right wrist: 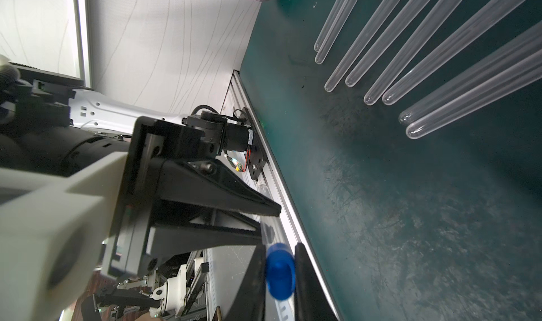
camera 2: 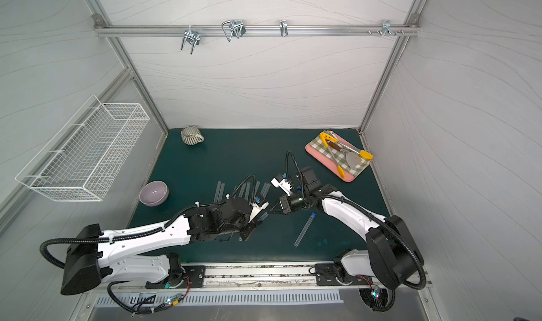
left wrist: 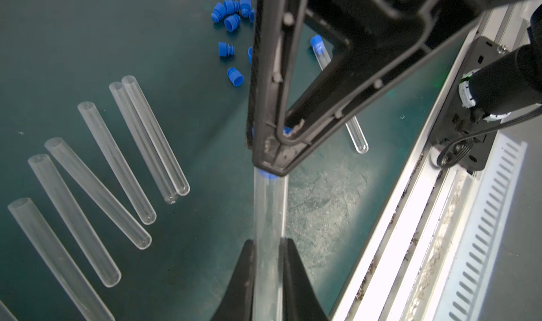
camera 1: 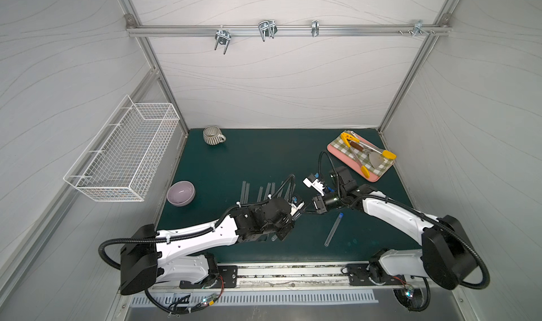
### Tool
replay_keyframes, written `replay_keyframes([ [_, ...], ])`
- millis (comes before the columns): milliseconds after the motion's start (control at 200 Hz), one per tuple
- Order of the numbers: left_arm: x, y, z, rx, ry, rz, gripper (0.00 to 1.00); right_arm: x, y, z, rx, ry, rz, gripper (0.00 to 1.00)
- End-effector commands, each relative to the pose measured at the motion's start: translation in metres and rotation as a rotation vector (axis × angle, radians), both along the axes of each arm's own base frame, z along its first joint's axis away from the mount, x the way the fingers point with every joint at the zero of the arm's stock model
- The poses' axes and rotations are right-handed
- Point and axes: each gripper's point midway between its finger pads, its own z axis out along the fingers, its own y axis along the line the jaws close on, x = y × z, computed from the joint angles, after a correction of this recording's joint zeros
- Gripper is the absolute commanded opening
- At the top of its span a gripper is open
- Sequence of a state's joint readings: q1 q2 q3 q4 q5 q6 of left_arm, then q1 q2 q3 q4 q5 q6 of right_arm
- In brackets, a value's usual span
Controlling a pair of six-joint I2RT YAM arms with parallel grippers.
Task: Remove stoppers from test tubes
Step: Open the stopper on the test tube.
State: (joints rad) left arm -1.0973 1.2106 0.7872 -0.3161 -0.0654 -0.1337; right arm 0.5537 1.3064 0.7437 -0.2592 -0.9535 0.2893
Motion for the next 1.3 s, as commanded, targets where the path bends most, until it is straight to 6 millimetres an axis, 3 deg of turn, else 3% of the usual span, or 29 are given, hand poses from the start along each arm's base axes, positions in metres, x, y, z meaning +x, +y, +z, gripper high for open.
replay_keyframes([
  [0, -0.001, 0.010, -0.007, 0.069, 0.006, 0.008, 0.04, 0.005, -0.005, 0.022, 0.079, -0.040, -0.013, 0.10],
  [125, 0.000, 0.010, -0.009, 0.083, 0.007, 0.006, 0.04, 0.008, -0.006, 0.028, 0.092, -0.048, -0.014, 0.10],
  [385, 0.001, 0.012, -0.012, 0.098, 0.004, 0.016, 0.04, 0.015, -0.019, 0.004, -0.108, -0.115, -0.068, 0.09],
  [665, 0.001, 0.014, -0.013, 0.114, -0.001, 0.022, 0.04, 0.021, -0.023, 0.007, -0.100, -0.120, -0.107, 0.09],
  [920, 0.002, 0.015, -0.015, 0.130, -0.006, 0.023, 0.04, 0.023, -0.024, 0.023, 0.010, -0.092, -0.112, 0.10],
  [1176, 0.002, 0.016, -0.018, 0.145, -0.009, 0.027, 0.04, 0.031, -0.039, 0.005, -0.145, -0.137, -0.166, 0.10],
  [1296, 0.002, 0.016, -0.020, 0.153, -0.008, 0.023, 0.04, 0.031, -0.042, 0.005, -0.161, -0.156, -0.178, 0.10],
])
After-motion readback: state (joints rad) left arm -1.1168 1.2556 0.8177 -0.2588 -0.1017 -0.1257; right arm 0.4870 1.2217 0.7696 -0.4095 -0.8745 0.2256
